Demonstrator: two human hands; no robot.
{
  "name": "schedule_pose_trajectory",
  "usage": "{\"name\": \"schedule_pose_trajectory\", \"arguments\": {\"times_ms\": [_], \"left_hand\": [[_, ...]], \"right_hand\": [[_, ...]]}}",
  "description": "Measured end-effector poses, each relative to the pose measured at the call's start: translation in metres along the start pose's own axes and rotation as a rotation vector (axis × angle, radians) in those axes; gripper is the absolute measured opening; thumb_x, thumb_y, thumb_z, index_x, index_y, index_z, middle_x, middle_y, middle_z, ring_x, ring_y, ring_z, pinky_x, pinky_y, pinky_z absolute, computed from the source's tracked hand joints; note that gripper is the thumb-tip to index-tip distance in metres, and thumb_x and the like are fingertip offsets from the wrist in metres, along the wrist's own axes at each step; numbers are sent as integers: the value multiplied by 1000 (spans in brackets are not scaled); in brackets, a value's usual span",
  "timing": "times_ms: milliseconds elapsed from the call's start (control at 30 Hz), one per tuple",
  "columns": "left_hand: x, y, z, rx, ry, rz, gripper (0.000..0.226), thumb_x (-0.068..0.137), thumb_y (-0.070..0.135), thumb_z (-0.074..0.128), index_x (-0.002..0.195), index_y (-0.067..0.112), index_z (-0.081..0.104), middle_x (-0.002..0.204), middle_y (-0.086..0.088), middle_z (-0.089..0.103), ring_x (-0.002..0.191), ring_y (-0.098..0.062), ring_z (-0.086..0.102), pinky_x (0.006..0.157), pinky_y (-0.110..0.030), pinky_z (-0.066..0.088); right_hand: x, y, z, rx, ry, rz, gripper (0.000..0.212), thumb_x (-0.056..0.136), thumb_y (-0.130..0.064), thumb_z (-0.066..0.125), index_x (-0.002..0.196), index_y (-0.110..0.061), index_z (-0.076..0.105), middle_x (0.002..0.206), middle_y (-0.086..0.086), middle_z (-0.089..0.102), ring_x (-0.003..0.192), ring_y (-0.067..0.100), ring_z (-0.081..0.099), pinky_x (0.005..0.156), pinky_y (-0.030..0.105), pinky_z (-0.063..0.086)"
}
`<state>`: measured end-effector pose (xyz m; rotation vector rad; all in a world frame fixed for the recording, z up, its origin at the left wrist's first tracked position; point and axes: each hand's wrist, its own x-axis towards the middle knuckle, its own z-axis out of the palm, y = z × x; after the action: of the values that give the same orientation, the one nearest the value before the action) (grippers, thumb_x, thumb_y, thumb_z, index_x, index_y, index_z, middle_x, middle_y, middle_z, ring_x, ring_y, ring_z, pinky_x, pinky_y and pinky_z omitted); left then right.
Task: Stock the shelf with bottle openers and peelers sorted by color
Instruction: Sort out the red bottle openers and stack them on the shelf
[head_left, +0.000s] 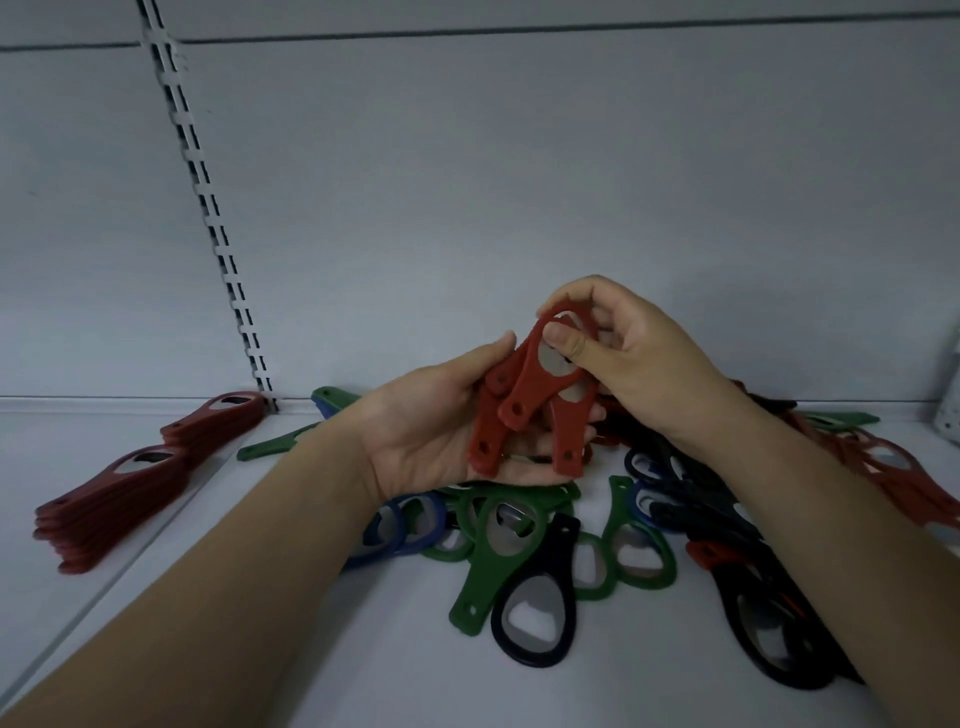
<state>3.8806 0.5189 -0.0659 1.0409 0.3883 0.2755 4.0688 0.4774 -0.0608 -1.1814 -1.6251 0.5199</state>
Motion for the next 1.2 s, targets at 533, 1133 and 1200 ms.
{"name": "schedule_pose_trajectory", "arguments": {"times_ms": [533, 1133, 1200], "left_hand": [[10, -2, 2, -72, 263, 202, 36, 97, 40, 49, 128, 23, 51, 85, -12, 58, 53, -10, 53, 45, -23, 54], [13, -2, 0, -226, 463, 351, 34, 102, 3, 45, 131, 17, 53, 124, -28, 53, 80, -34, 74, 60, -39, 61], [13, -2, 0, -206, 475, 344, 34, 102, 3, 45, 131, 18, 53, 125, -27, 54, 80, -33, 74, 61, -39, 61]], "right_hand": [[4, 13, -19, -480, 0, 68, 39, 102, -40, 46, 138, -26, 50, 125, -11, 61, 110, 5, 57, 96, 22, 44], [-1, 26, -16, -1101, -247, 177, 15, 90, -25, 62, 103, -17, 62, 98, 2, 61, 88, 21, 60, 65, 31, 45], [-1, 23, -13, -1097, -278, 201, 20, 90, -27, 63, 108, -18, 63, 99, 2, 63, 88, 21, 60, 66, 31, 46]]}}
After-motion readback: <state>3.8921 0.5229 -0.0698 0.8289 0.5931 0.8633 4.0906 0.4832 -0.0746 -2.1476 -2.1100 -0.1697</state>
